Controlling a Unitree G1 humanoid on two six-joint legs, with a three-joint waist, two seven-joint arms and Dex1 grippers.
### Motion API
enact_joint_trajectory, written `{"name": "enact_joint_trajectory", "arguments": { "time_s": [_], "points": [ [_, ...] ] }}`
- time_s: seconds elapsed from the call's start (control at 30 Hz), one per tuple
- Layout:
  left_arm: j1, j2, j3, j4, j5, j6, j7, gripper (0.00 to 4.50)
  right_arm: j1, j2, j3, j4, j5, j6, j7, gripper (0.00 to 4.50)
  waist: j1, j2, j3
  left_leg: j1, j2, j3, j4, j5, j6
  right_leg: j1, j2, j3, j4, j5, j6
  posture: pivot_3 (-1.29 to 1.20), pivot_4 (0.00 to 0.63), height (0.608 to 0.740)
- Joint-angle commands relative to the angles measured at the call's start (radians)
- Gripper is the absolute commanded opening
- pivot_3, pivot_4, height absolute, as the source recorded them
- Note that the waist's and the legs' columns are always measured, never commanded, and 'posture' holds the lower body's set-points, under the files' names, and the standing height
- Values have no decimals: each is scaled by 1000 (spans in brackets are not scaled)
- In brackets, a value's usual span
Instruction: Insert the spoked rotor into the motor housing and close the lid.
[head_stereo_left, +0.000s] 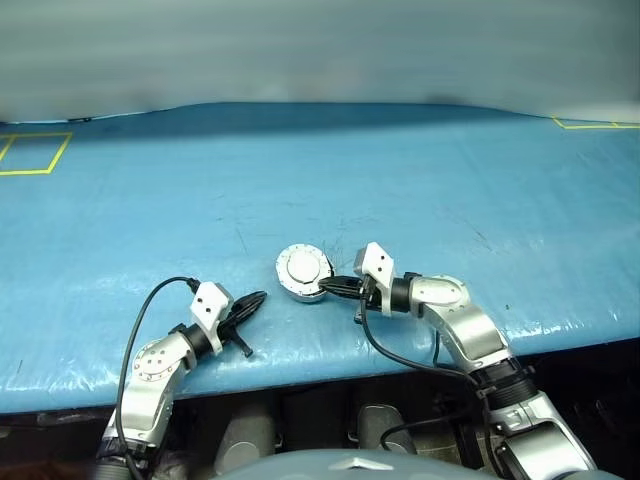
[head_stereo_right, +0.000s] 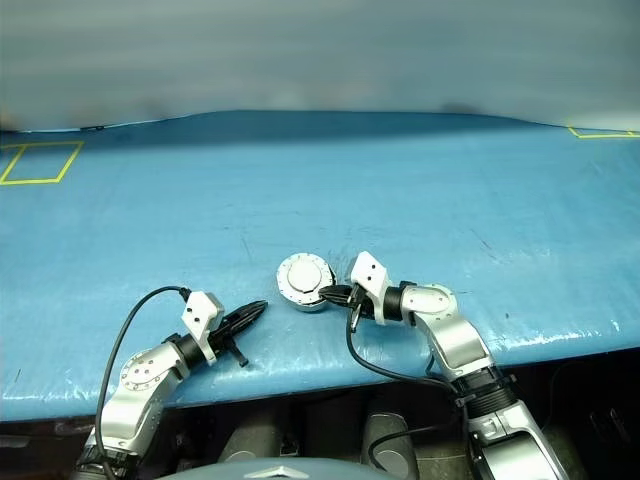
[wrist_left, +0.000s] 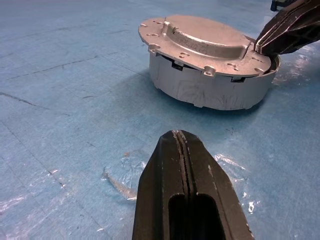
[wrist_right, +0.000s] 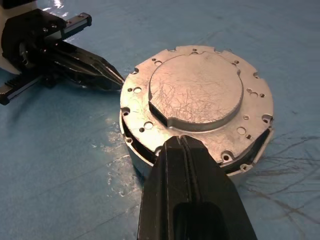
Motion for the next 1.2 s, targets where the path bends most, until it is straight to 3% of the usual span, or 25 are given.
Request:
{"name": "enact_joint_trajectory", "arguments": {
  "time_s": [0.03,0.23,0.7,1.17,1.2],
  "points": [
    [12,4,6,-27,-19,5,-15,0,-9,22,-82,-84,66,-19,-38,13,0,0,0,0,0,0,0,0,0,0,0,0,0,0,0,0,150,740],
    [11,-1,6,-28,-16,4,-20,0,-32,72,-66,-71,62,-9,-76,13,0,0,0,0,1,0,-1,2,3,0,1,0,0,-1,-1,0,150,740],
    [21,-7,6,-37,-6,1,-7,0,-66,145,24,14,-10,-27,-113,4467,-1,0,0,0,0,0,-1,1,4,-1,1,-1,0,-1,-2,0,150,740],
    [20,-9,-1,-26,11,-3,3,0,-63,166,74,89,-84,-35,-157,4467,-1,1,0,0,0,0,-2,1,3,-1,1,-1,-1,-1,-2,0,150,740],
    [20,-9,-1,-25,12,-3,3,0,-62,167,73,95,-85,-34,-160,4294,-1,1,0,0,1,0,-2,1,3,-1,0,-1,0,-1,-2,0,150,740]
  ]
}}
